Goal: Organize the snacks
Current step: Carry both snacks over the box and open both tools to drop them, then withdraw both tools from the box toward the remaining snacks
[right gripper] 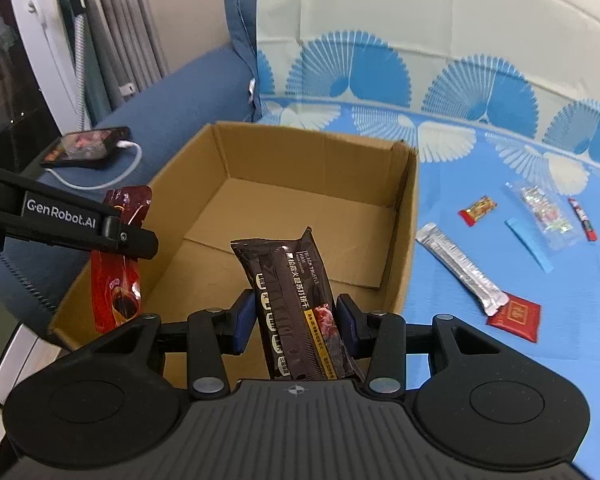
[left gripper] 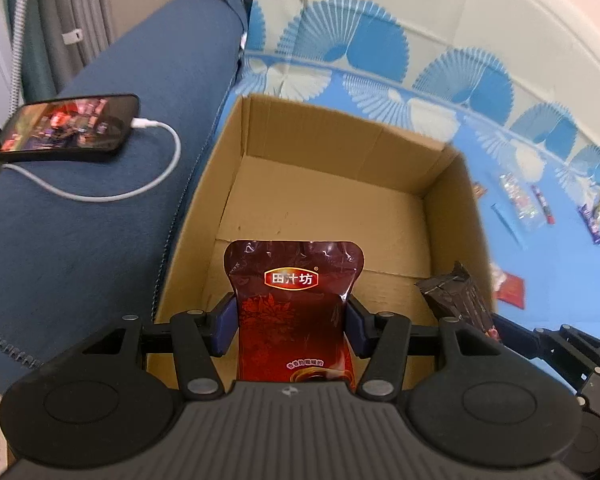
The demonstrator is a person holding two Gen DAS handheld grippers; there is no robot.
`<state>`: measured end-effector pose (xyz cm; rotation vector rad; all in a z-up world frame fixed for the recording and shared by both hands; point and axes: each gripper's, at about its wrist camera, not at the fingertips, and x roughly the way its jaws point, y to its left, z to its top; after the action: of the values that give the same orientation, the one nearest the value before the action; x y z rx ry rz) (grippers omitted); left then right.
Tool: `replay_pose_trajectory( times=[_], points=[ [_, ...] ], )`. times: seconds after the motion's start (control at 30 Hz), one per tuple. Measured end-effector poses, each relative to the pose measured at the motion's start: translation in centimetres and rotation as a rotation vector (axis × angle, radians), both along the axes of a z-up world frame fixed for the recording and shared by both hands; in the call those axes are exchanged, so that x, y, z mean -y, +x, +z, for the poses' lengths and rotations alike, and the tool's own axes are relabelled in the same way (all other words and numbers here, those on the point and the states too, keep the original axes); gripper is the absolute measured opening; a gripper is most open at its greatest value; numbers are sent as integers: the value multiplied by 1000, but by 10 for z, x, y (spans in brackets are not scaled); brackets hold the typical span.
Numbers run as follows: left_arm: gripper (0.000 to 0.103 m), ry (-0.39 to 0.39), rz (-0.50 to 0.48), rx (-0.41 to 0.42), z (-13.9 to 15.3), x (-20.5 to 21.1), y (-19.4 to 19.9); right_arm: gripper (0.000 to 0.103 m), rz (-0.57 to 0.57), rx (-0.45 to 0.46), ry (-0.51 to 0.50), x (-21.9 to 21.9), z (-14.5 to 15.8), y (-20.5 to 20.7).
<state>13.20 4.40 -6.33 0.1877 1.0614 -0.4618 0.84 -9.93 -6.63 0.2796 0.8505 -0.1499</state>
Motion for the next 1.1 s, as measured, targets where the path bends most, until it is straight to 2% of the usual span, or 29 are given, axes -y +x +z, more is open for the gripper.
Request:
replay_pose_trajectory(
  times=[0.27,0.47,0.5,0.57,0.6,0.63,0.67,0.7,0.87,1.1],
  points=[
    [60,91,-12,-49,-49,25,36,42,-4,-84,18,12,-45,37],
    [60,131,-12,-63,-68,33,48,42,18,-76,0,14,-55,48],
    [61,135,-12,-65,-70,34,49,42,15,-70,-5,15,-55,50],
    [69,136,-20,-56,-70,36,50,42,14,-56,7,17,-53,52],
    [82,136,-21,-47,-68,36,50,45,7,-47,10,18,-51,51],
    [96,137,-20,-33,-65,37,49,61,-1,-38,7,19,-47,49],
    [102,137,-22,-18,-61,36,47,81,-4,-25,0,19,-41,45],
    [103,138,-23,1,-55,34,44,87,-3,-11,-8,17,-35,39],
    [103,147,-39,4,-36,17,16,91,44,3,-49,0,-10,0],
    [103,140,-1,9,-9,-30,-60,94,22,-12,-22,-30,17,-63]
  ],
)
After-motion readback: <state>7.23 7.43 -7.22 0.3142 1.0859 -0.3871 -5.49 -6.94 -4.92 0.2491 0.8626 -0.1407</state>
